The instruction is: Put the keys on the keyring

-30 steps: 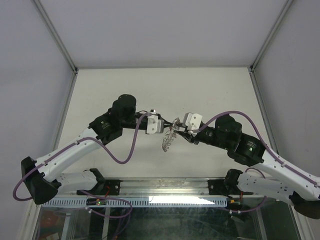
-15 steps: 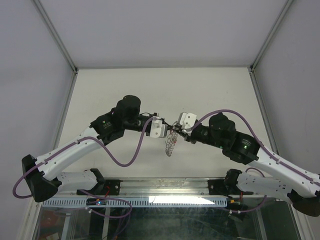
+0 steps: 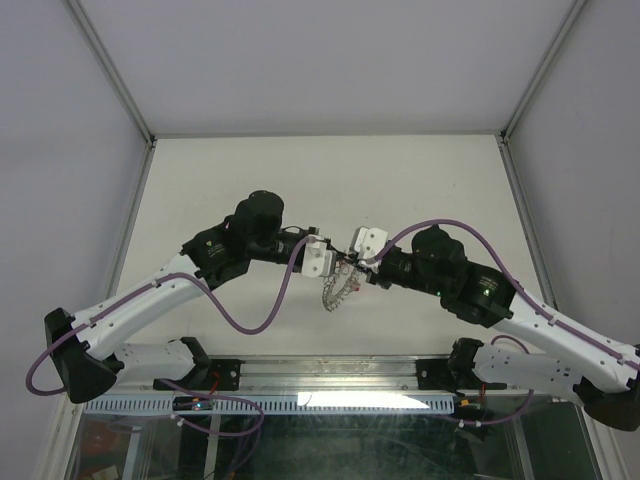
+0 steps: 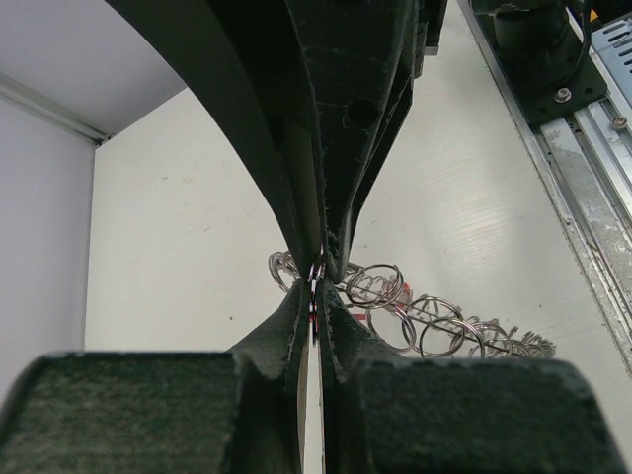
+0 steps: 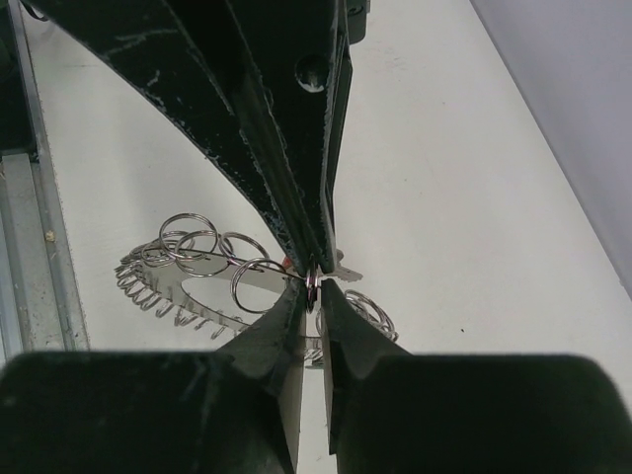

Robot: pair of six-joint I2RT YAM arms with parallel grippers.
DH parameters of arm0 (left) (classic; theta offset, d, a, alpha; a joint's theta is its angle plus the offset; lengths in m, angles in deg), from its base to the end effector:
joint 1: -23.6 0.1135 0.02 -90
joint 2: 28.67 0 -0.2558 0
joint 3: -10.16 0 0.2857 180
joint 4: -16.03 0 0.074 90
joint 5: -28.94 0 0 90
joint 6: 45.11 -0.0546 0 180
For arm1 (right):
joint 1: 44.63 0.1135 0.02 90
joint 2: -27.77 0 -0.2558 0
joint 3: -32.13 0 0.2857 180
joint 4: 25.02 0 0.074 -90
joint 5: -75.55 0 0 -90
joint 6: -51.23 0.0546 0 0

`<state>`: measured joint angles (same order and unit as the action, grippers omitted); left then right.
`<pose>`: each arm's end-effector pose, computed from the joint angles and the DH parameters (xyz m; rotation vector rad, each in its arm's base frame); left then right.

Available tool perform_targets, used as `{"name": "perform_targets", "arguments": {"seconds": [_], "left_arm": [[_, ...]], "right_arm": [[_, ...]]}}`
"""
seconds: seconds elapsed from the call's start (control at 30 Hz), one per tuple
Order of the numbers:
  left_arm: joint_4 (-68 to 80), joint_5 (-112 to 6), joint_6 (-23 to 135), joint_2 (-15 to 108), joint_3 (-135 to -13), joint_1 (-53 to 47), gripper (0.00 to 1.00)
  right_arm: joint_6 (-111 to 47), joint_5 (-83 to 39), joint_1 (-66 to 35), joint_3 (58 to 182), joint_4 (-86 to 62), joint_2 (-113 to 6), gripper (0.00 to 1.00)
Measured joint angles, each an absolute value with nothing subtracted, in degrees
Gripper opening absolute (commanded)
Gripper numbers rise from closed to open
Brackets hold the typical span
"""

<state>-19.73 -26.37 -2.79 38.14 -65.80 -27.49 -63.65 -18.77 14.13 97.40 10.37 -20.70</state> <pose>0.1690 -0.2589 0.3408 1.7423 0.9938 -0.6510 0.1239 0.2122 0.3466 -1.3201 1.3973 0.4717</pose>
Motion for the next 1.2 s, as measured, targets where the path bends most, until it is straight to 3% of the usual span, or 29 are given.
{"name": "perform_targets", "arguments": {"seconds": [0.17,0.27,0.43,0.57,0.9,1.2], "left_arm": [[-20.1,-26.3,-3.2,38.1,-65.9,-27.5,0.00],[-20.4,-26.4,-3.5,38.1,-65.9,-27.5,0.00],[-20.0,-26.1,-3.9,38.1,-65.9,-27.6,0.27],[-16.1,-25.6,-2.9,35.5,-64.4,-28.1,0.35],[-7.0,-23.4,0.7,28.6,-58.5,-28.2,0.36],[-2.4,-23.2,3.2,28.9,-57.3,-28.2,0.29]], "right_arm": [[-63.9,-18.9,14.1,97.4,10.4,-20.9,0.00],[-64.1,-18.9,14.1,97.4,10.4,-21.0,0.00],[-64.3,-19.0,14.1,97.4,10.4,-20.9,0.00],[-64.6,-19.0,14.1,97.4,10.6,-19.7,0.00],[-65.9,-19.9,14.1,97.4,11.0,-14.4,0.00],[-66.4,-21.8,14.1,97.3,11.0,-13.8,0.00]]}}
